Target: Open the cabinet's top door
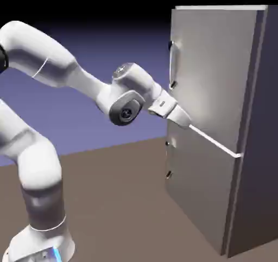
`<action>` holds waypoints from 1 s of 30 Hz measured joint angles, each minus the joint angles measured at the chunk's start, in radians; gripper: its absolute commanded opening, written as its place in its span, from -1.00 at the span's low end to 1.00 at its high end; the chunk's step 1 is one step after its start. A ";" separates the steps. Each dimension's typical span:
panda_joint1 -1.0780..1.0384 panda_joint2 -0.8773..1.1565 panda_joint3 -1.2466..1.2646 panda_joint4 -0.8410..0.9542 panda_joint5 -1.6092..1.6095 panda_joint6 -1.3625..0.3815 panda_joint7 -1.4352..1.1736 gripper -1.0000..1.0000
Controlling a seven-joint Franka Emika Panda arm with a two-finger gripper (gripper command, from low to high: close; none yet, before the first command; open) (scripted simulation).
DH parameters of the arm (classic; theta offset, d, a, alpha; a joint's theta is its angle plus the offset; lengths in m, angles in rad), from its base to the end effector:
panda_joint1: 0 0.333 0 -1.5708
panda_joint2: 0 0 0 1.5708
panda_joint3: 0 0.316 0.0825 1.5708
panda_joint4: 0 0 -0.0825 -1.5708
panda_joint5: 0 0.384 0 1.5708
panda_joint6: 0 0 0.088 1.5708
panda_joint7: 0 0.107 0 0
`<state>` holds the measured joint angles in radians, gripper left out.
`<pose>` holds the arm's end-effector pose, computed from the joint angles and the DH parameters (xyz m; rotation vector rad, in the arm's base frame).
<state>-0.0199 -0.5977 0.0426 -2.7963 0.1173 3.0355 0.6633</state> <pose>0.3878 0.0004 0.4751 -2.4399 0.9582 -1.0809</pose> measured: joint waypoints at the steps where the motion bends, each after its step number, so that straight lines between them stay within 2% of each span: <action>1: -0.012 -0.010 0.016 0.005 0.043 -0.001 -0.029 0.00; 30: -0.355 -0.308 0.474 0.152 1.305 -0.017 -0.864 0.00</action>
<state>-0.3747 -0.9053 0.5164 -2.6439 1.4223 3.0186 -0.2006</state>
